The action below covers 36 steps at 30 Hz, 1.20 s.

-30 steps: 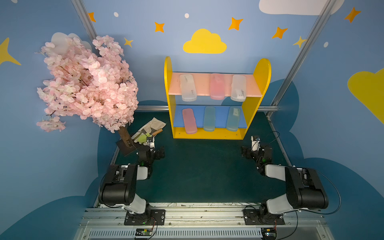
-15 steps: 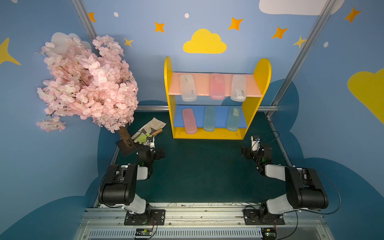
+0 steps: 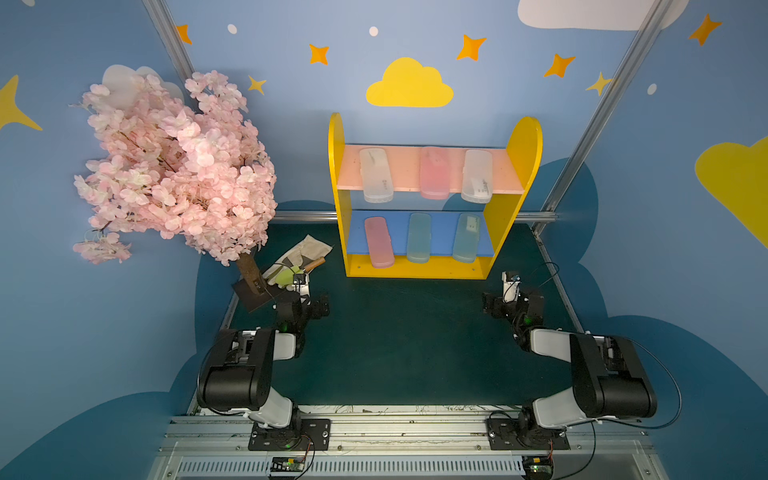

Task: Remove the pencil cases from the shelf
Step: Pick up the pencil case from the shelf.

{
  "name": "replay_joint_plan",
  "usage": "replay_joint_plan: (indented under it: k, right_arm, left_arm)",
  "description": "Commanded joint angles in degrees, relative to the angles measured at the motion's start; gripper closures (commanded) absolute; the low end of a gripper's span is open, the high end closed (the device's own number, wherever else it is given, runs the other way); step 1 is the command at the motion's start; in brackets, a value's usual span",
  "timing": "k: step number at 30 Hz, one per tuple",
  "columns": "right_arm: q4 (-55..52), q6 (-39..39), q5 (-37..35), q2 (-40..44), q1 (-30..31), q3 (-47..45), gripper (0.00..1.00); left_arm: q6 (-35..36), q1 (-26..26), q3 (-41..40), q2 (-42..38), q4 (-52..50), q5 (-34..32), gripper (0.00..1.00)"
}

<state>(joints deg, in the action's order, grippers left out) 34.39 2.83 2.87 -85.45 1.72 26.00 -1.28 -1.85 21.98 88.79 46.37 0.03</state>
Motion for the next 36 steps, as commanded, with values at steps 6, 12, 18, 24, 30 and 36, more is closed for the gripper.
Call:
replay_joint_plan:
  k: [6, 12, 18, 24, 30, 36]
  right_arm:
    - [-17.8, -2.4, -3.4, 7.4, -0.1, 8.2, 0.01]
    - [-41.5, -14.5, -7.4, 13.2, -0.5, 20.3, 0.02]
    - [-56.8, -18.8, -0.3, 17.6, -0.8, 27.8, 0.01]
    - [-50.4, -23.3, 13.3, 27.7, -0.3, 23.4, 0.01]
    - [-51.6, -29.7, 17.7, 32.4, 3.4, 24.4, 0.01]
    - [-51.2, -35.1, 17.1, 31.2, 11.6, 26.2, 0.01]
  left_arm:
    - [-2.1, 0.2, 8.2, -9.3, -20.0, -5.2, 0.00]
    - [-15.1, 0.0, 13.4, -21.1, -36.6, -4.3, 0.00]
    - [-32.9, -0.5, 12.8, -34.2, -47.5, -0.7, 0.00]
    - [-42.6, -0.4, 15.7, -41.1, -54.3, 12.8, 0.00]
    - [-55.1, 2.5, 18.4, -43.9, -54.1, 18.9, 0.00]
    - [-63.0, 9.8, 25.4, -40.0, -51.6, 16.0, 0.00]
